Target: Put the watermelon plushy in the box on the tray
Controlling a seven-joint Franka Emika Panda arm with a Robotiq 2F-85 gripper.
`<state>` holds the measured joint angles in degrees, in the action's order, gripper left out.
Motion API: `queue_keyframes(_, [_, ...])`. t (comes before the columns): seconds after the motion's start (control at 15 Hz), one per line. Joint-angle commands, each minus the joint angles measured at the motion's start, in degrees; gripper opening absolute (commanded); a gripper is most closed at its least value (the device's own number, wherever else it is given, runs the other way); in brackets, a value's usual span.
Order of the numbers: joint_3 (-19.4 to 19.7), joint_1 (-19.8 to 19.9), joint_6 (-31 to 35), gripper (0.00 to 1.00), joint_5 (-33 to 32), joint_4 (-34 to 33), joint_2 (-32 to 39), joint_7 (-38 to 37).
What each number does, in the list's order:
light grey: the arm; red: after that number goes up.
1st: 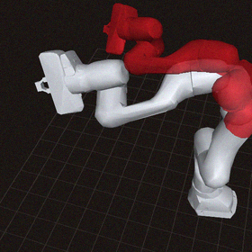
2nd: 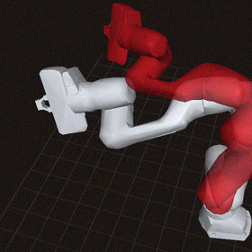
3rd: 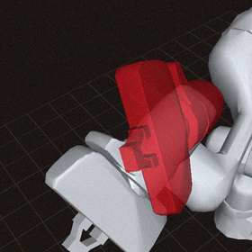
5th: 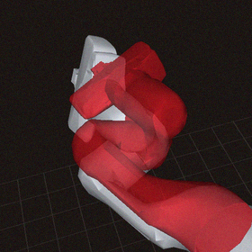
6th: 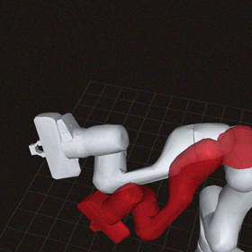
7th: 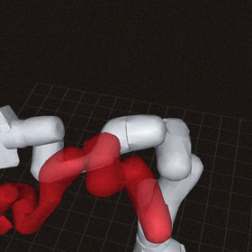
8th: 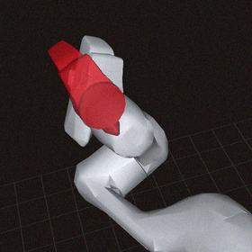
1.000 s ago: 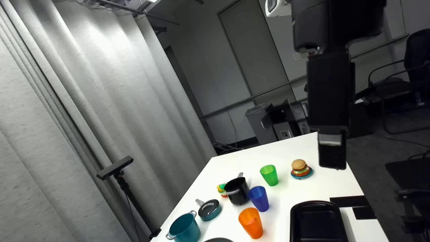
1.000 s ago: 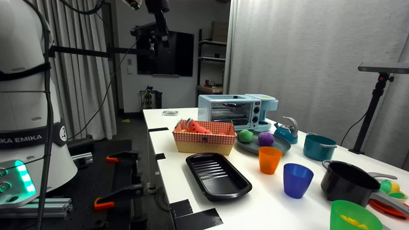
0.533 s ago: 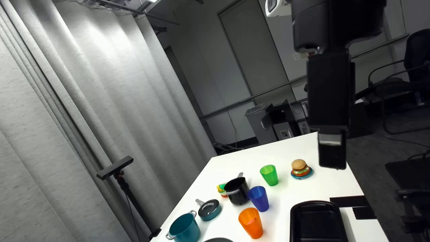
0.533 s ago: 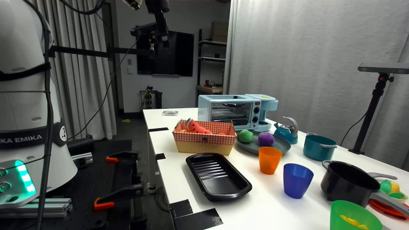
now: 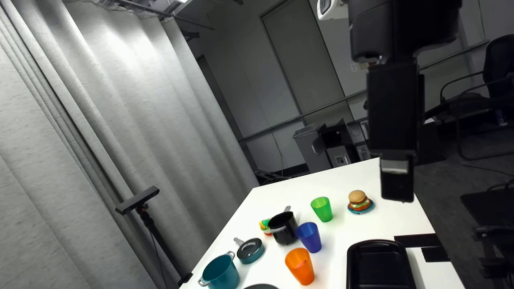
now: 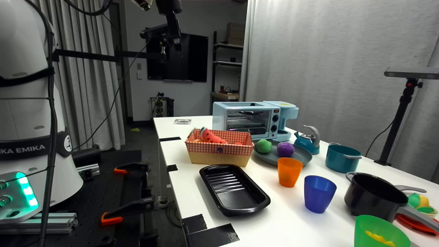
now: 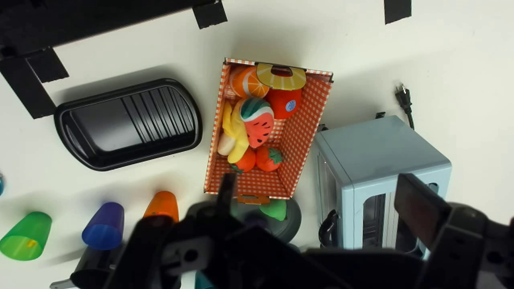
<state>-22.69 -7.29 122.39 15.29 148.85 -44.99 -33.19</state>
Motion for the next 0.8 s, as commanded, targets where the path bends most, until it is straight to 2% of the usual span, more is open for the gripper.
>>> queue_keyframes(0.0, [0.51,-0.56,-0.07,1.00,-0.54,-0.11,0.18,-0.39])
queue_keyframes(0.73, [1.16,-1.15,0.02,1.00,-0.25,0.94,3.89,0.96])
